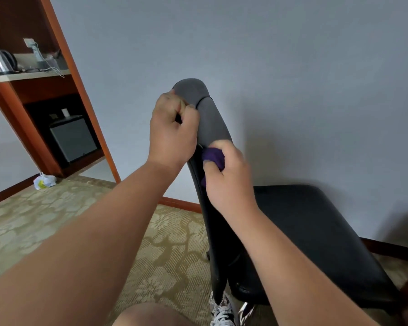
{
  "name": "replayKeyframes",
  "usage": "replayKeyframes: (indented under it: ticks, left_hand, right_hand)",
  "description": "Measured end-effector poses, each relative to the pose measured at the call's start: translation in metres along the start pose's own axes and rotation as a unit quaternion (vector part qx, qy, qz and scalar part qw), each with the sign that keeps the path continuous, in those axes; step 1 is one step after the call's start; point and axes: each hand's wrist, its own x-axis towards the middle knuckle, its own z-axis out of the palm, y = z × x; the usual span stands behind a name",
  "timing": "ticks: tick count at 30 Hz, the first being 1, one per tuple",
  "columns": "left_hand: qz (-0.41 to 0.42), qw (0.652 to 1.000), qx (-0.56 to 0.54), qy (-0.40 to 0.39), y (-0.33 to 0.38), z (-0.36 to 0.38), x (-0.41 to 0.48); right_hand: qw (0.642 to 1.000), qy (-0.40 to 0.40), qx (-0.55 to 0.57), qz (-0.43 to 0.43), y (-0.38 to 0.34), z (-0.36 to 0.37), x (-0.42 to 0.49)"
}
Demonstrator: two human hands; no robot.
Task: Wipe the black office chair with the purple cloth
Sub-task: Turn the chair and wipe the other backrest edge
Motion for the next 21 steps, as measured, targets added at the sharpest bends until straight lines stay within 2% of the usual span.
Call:
replayKeyframes:
  ticks: [3,7,10,13,18,21]
  left_hand:
    - [0.013,1.000,0.014,-0.007,0.004,-0.001,-0.002]
    - [0.000,1.000,0.015,-0.027,0.010,-0.003,-0.003]
    - [-0.048,0.997,0.000,-0.059,0.018,-0.009,-0.003]
    - [-0.132,0.987,-0.011,-0.096,0.029,-0.021,0.004]
    - [-0.205,0.976,0.008,-0.074,0.033,-0.020,0.026]
    - [-0.257,0.961,0.047,-0.094,0.038,-0.014,0.040]
  right_hand:
    - [0.998,-0.041,-0.035,-0.008,-0.007,-0.012,0.021]
    - [0.997,-0.068,-0.019,0.008,-0.007,-0.025,0.020]
    - [0.998,-0.053,-0.005,0.030,-0.001,-0.031,0.016]
    - [0.999,-0.031,-0.003,0.026,0.002,-0.042,0.020]
    - [1.000,-0.019,-0.004,-0.023,-0.007,-0.049,0.034]
    - [0.996,-0.057,-0.023,-0.063,-0.017,-0.043,0.040]
